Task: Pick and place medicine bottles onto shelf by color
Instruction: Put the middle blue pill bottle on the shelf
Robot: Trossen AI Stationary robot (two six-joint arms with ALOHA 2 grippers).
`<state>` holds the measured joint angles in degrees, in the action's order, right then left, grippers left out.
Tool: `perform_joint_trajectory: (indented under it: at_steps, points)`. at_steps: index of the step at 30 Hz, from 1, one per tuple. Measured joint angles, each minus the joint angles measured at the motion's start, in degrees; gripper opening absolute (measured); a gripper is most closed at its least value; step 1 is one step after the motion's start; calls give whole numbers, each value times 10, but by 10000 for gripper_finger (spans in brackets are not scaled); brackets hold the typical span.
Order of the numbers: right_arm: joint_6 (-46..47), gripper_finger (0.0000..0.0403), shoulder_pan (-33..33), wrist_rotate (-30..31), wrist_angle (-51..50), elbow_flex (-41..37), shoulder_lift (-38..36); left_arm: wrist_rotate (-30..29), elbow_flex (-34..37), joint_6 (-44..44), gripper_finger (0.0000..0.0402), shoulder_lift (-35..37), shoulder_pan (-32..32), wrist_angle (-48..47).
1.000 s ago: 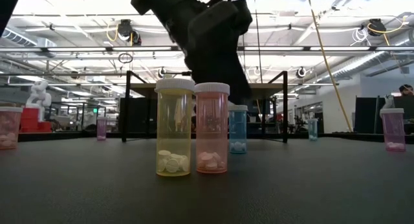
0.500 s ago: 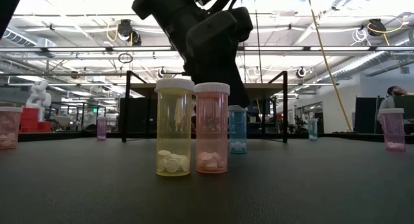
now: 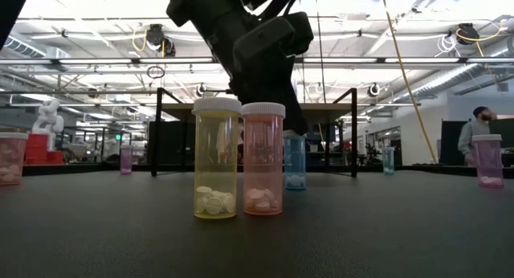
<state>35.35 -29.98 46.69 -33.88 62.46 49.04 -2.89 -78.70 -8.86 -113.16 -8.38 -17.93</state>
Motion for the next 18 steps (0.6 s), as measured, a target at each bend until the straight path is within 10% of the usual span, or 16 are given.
perform_joint_trajectory:
  at_steps: [18]
  points:
    - [0, 164, 0, -2, 5, 0, 0, 7, 0, -1, 195, 0, -4, -16]
